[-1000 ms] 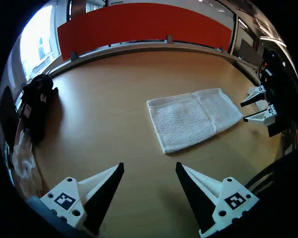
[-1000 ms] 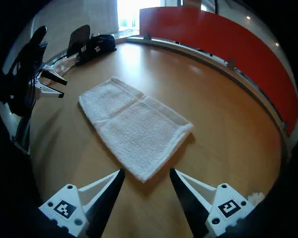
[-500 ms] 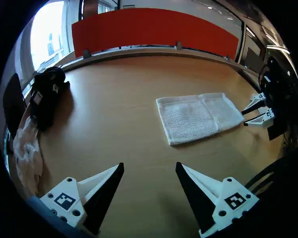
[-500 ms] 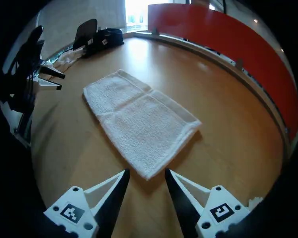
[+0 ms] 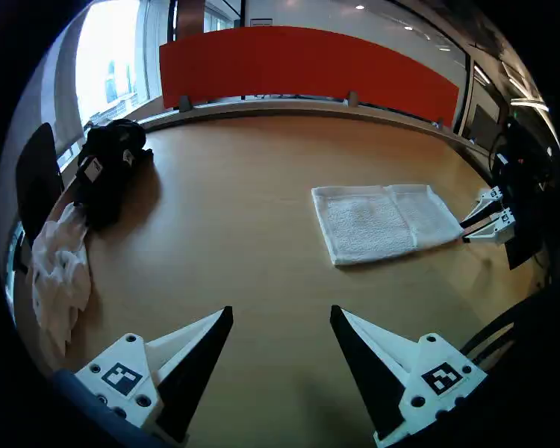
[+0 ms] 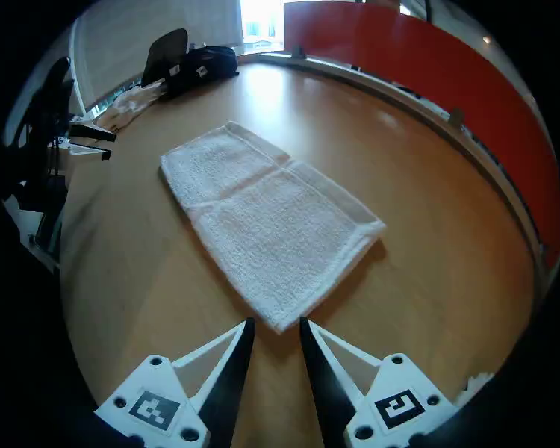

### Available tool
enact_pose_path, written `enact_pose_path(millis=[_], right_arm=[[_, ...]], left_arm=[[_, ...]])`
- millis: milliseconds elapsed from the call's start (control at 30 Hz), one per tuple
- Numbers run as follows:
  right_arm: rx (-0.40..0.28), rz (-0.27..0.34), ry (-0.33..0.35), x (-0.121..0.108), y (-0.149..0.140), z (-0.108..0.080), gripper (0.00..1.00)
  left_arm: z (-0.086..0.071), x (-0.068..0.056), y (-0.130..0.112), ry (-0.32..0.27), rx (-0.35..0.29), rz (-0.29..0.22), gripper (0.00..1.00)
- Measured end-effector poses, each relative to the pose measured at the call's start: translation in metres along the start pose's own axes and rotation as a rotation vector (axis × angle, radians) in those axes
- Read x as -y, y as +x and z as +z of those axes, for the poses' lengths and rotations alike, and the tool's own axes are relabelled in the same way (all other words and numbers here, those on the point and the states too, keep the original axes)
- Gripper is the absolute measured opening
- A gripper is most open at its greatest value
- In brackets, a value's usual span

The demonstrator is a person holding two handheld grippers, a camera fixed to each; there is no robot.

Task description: Fold towel

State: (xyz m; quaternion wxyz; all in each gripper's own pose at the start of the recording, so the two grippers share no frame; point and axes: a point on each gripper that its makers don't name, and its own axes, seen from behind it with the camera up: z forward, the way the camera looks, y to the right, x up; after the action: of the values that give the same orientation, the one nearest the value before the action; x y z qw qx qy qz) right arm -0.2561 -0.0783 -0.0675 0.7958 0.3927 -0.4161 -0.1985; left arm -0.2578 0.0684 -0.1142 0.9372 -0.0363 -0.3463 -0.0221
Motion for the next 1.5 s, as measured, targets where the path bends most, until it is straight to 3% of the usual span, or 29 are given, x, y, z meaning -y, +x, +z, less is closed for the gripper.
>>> enact_pose_path(millis=[100,267,700,900,1167,1500], right_arm=[[0.001,-0.002,0.003,0.001,0.0,0.0,0.37],[0.002,-0.001,0.003,0.001,0.001,0.002,0.37],[0.003,-0.012,-0.002,0.002,0.001,-0.002,0.24],[0.003,-0.012,-0.009,0.002,0.001,-0.001,0.09],[-0.015,-0.004,-0.021,0.0,0.007,-0.003,0.05],[-0.063,0.01,-0.04,-0.004,0.026,-0.019,0.05]], left_arm=[[-0.002,0.002,0.002,0.007,-0.021,-0.005,0.97],[-0.005,0.004,0.005,0.013,-0.063,-0.018,0.97],[-0.006,0.004,0.005,0.028,-0.104,-0.024,0.97],[-0.005,0.006,0.004,0.035,-0.111,-0.031,0.97],[-0.005,0.008,0.005,0.038,-0.114,-0.022,0.97],[-0.006,0.008,0.004,0.036,-0.111,-0.012,0.97]])
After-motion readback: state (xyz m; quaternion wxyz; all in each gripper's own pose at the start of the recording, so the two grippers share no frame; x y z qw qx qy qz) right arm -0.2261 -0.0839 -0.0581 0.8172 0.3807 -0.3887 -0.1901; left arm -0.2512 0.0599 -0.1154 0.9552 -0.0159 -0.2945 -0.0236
